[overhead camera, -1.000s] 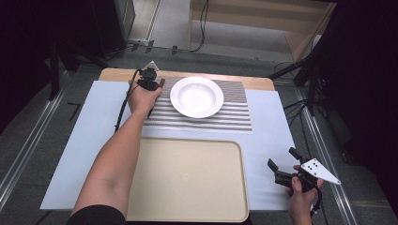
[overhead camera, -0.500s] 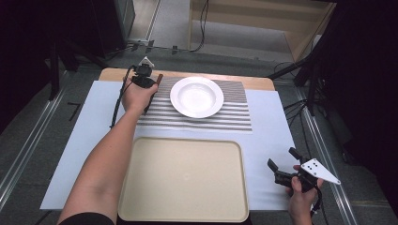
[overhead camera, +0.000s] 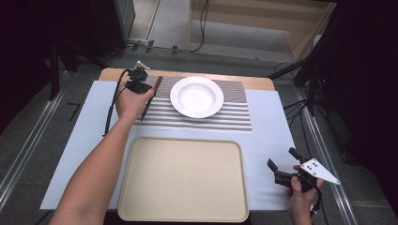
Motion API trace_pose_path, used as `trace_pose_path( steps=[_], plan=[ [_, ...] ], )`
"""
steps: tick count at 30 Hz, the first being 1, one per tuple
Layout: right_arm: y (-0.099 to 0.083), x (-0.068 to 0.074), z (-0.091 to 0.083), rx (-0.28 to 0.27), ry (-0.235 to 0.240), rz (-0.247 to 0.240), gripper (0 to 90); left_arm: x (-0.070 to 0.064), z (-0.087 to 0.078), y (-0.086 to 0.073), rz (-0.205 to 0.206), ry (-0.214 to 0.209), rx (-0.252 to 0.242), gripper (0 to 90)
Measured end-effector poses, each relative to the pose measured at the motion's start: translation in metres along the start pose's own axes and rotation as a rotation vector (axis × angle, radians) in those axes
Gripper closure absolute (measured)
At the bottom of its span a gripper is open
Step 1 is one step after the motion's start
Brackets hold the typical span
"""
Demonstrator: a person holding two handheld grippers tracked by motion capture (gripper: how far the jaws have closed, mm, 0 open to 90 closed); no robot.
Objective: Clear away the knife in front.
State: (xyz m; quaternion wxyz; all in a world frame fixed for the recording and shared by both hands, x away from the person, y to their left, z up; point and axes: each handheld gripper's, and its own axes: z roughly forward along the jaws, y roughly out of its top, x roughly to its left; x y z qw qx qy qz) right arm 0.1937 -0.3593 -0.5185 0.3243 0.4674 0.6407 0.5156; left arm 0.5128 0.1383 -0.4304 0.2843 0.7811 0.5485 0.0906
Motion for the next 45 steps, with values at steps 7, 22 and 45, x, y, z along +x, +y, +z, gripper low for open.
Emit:
trace_pose_path(
  steps=[7,22,45],
  plan=[
    [0.0,0.0,0.0,-0.002,0.001,0.002,0.3,-0.014,-0.014,-0.019,0.059,-0.015,-0.014,77.5],
    [0.0,0.0,0.0,0.0,0.001,-0.001,0.3,-0.037,-0.043,-0.056,0.125,-0.068,-0.038,77.5],
    [0.0,0.0,-0.001,0.002,0.003,0.0,0.3,-0.072,-0.078,-0.147,0.208,-0.109,-0.084,77.4]
  ],
)
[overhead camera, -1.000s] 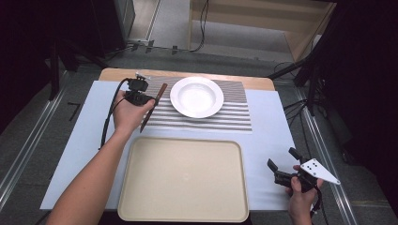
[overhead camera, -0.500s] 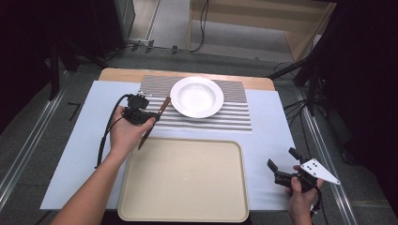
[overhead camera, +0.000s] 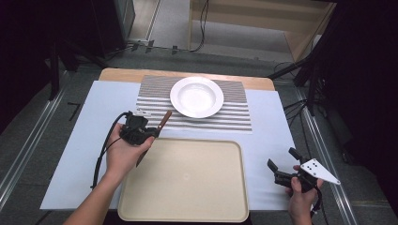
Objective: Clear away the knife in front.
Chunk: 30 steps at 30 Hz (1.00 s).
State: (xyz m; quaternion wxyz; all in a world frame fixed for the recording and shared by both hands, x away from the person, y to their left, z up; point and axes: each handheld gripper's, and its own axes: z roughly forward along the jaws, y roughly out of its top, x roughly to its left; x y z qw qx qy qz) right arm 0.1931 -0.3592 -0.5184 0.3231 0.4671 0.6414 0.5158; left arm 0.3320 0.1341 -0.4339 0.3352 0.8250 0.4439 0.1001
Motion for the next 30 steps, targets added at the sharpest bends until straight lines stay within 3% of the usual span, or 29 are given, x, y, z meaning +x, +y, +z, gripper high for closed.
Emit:
trace_pose_path(
  steps=[10,20,23,30],
  plan=[
    [0.0,0.0,0.0,0.001,0.002,-0.002,0.3,-0.01,-0.009,-0.028,-0.023,-0.016,-0.006,77.4],
    [0.0,0.0,0.0,0.002,0.0,-0.002,0.3,-0.006,-0.015,-0.058,-0.077,-0.027,0.003,77.3],
    [0.0,0.0,0.0,0.003,-0.002,-0.001,0.3,-0.004,-0.011,-0.07,-0.112,-0.04,0.007,77.3],
    [0.0,0.001,0.0,0.005,-0.005,-0.004,0.3,-0.005,-0.009,-0.082,-0.127,-0.046,0.018,77.3]
  ],
)
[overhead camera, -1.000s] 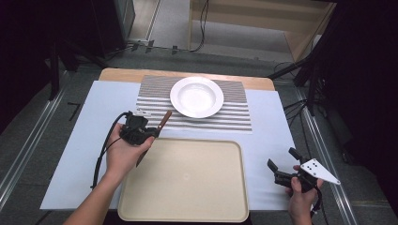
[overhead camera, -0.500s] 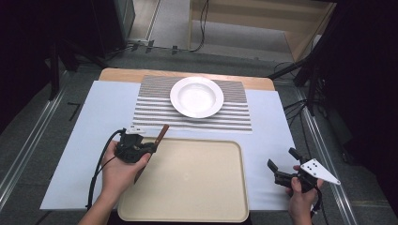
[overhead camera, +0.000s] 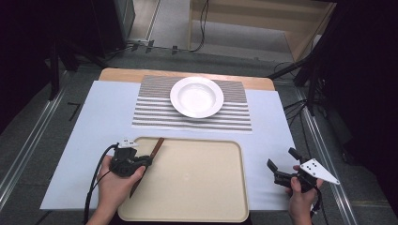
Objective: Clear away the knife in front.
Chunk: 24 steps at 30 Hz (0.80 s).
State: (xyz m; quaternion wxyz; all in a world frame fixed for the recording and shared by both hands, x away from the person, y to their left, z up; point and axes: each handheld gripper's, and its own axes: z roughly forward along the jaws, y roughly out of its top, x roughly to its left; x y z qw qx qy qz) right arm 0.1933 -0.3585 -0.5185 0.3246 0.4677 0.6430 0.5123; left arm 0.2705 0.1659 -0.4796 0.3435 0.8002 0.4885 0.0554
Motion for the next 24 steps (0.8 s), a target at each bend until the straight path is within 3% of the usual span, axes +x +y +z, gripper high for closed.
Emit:
trace_pose_path(
  steps=[6,12,17,21,23,24],
  plan=[
    [0.0,0.0,0.0,0.001,0.0,-0.002,0.3,0.005,0.0,-0.01,-0.036,-0.006,-0.004,77.2],
    [0.0,0.0,0.0,-0.001,0.002,0.0,0.3,0.006,-0.004,-0.015,-0.026,0.031,-0.007,77.1],
    [0.0,0.0,0.0,-0.001,0.003,-0.002,0.3,0.008,-0.002,-0.017,-0.043,0.027,-0.016,76.9],
    [0.0,0.0,-0.001,-0.008,0.009,0.0,0.3,0.006,-0.005,-0.012,-0.021,0.041,-0.062,69.9],
    [0.0,0.0,-0.001,-0.008,0.009,0.0,0.3,0.004,-0.005,-0.011,-0.01,0.04,-0.072,71.1],
    [0.0,0.0,-0.001,-0.008,0.009,0.0,0.3,0.002,-0.006,-0.009,0.02,0.003,-0.087,80.7]
  ],
)
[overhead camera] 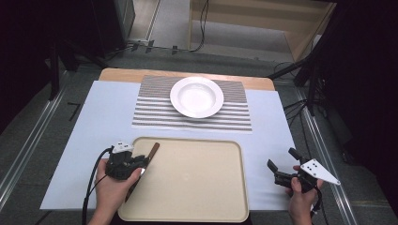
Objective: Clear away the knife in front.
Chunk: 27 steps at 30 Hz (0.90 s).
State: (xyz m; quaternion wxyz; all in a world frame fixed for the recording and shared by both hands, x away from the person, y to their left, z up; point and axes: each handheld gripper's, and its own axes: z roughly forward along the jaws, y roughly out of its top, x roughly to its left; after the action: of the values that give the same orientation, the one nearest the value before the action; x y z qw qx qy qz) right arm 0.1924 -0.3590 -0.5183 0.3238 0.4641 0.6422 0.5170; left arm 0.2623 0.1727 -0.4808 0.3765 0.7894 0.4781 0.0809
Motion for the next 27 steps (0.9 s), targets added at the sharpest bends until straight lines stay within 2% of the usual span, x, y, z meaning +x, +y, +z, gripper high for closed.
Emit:
trace_pose_path(
  steps=[1,2,3,4,9,11,14,27],
  plan=[
    [0.0,0.0,0.0,0.0,0.0,0.0,0.3,0.0,0.0,0.0,0.0,0.0,0.0,85.7],
    [0.0,0.0,0.0,-0.001,0.001,0.0,0.3,-0.002,0.001,0.001,0.013,-0.013,-0.004,85.7],
    [0.0,0.0,0.0,0.001,-0.001,0.001,0.3,-0.004,0.003,0.001,0.033,-0.02,-0.001,89.7],
    [0.0,0.0,0.0,0.001,-0.001,0.0,0.3,-0.008,0.007,0.001,0.064,-0.029,0.009,89.9],
    [0.0,0.0,0.0,0.001,-0.001,-0.001,0.3,-0.011,0.016,-0.001,0.097,-0.027,0.046,90.0],
    [0.0,0.001,0.0,0.002,-0.001,-0.002,0.3,-0.01,0.016,-0.001,0.1,0.001,0.049,90.0],
    [0.0,0.001,0.001,0.002,-0.002,-0.002,0.3,-0.007,0.016,-0.001,0.105,0.006,0.059,90.0],
    [0.0,0.001,0.001,0.006,-0.001,-0.005,0.3,0.016,0.005,-0.006,0.074,0.015,0.056,90.0]
  ],
)
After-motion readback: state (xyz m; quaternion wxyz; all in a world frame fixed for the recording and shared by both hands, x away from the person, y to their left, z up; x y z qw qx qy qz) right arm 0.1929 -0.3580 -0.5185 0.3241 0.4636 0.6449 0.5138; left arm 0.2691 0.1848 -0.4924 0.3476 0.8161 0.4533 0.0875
